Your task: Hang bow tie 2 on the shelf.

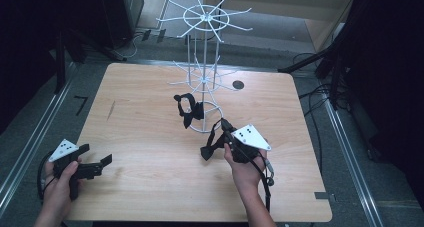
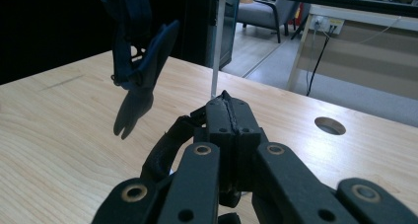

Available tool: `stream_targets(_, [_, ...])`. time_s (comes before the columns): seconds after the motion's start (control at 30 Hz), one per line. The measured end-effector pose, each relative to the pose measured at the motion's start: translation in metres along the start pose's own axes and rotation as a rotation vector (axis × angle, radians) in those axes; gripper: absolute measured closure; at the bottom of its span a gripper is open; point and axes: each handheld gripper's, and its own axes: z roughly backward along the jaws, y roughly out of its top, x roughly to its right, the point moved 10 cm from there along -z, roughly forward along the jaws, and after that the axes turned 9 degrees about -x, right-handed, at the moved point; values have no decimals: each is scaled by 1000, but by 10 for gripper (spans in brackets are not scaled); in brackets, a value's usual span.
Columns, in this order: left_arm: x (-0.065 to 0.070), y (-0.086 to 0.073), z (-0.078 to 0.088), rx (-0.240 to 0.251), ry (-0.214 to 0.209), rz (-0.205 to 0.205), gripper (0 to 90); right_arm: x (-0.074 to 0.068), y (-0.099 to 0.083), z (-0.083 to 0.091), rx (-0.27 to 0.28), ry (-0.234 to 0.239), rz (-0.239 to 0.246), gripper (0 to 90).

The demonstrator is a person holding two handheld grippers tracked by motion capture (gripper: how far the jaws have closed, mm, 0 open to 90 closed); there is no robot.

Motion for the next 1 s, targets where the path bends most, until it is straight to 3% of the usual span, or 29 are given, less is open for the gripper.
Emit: stream_targets(1.0, [0,0,0,3,2,0,0,-8,33,17,82,9,14,900])
